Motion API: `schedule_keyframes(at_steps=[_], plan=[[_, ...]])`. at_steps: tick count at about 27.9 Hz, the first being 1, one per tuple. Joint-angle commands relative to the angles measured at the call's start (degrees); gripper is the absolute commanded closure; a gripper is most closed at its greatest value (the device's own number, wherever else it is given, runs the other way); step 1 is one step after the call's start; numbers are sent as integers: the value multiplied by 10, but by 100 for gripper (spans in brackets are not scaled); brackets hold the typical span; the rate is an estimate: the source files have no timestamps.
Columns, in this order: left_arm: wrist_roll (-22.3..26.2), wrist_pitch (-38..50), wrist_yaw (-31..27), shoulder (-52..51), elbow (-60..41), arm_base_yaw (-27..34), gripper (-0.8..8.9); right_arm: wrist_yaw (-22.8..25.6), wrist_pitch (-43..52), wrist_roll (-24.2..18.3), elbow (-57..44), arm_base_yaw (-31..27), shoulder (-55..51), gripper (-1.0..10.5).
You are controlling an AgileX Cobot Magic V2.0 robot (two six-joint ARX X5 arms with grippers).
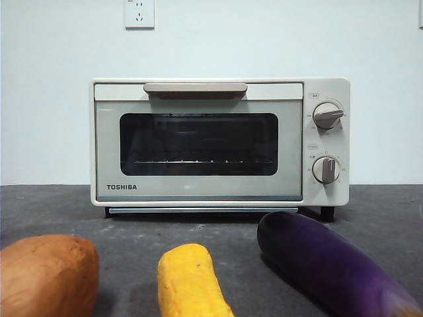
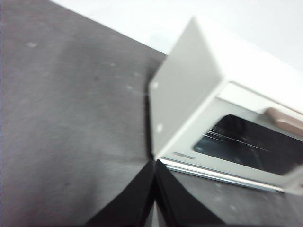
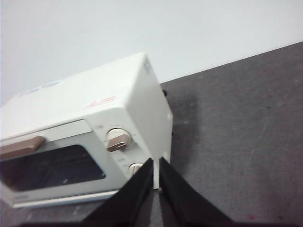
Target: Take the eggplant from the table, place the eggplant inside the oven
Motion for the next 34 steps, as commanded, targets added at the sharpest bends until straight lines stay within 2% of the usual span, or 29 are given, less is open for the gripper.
schedule_keyframes(at_steps=[1, 9, 15, 18, 22, 26, 29, 31, 34], plan=[[36, 5, 35, 43, 40, 0, 806, -25, -23, -38, 41, 0, 36, 943], [86, -40, 112, 148, 134, -3, 806, -99, -162, -105, 142, 0, 131, 943], [109, -71, 117, 194, 170, -27, 806, -170, -265, -142, 195, 0, 188, 943], [109, -71, 117, 207, 170, -39, 806, -210, -289, -145, 199, 1, 202, 936], [109, -67, 116, 220, 170, -54, 806, -250, -329, -145, 199, 16, 220, 792], [109, -57, 116, 229, 170, -64, 806, -251, -373, -146, 199, 56, 239, 601], [109, -45, 116, 236, 170, -73, 806, -249, -386, -140, 199, 113, 259, 572], [109, -43, 116, 240, 170, -79, 806, -209, -386, -110, 199, 163, 280, 572], [109, -43, 116, 245, 170, -83, 806, -115, -385, -56, 199, 251, 329, 572]])
